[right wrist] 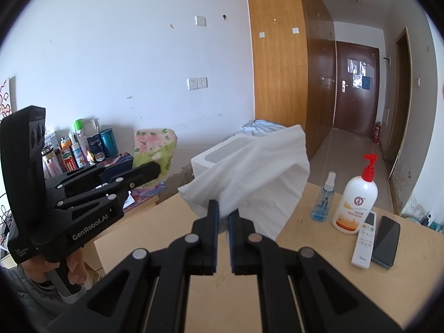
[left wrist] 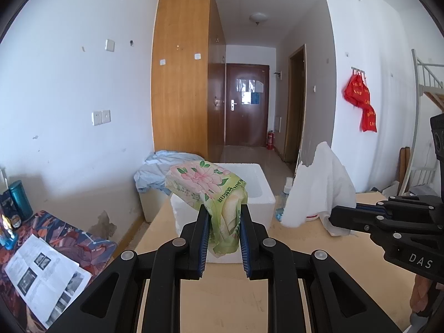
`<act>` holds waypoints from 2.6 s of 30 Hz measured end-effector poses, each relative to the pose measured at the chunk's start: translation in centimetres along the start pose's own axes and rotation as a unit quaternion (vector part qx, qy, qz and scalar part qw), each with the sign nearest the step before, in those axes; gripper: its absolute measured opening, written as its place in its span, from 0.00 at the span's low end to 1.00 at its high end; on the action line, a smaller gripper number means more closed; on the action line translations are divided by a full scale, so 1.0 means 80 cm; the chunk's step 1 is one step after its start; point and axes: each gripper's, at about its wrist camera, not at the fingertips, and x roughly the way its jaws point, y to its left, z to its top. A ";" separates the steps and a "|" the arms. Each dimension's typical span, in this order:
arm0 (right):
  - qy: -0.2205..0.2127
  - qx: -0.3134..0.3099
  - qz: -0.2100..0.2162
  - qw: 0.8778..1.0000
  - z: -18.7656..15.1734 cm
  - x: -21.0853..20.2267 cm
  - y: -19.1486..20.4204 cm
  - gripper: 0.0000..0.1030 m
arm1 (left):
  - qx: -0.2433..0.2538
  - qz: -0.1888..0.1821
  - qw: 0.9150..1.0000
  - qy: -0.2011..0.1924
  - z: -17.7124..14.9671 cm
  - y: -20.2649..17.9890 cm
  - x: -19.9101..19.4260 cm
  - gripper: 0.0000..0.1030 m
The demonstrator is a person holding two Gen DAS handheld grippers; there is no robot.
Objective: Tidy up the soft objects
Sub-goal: 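Carry the floral pack and white tissue up toward the white foam box, then lower into the foam box and open the left gripper while the right gripper releases the tissue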
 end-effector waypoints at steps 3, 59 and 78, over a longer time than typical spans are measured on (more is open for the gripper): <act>0.002 0.000 0.001 1.000 0.007 0.009 -0.005 0.09 | -0.001 0.000 1.000 0.002 0.005 0.001 0.009 0.21; 0.044 -0.003 0.021 0.999 0.072 0.168 -0.085 0.09 | -0.004 0.006 0.998 0.067 0.053 0.024 0.221 0.21; 0.045 0.001 0.016 0.999 0.074 0.173 -0.088 0.09 | 0.008 0.025 0.998 0.065 0.050 0.021 0.235 0.59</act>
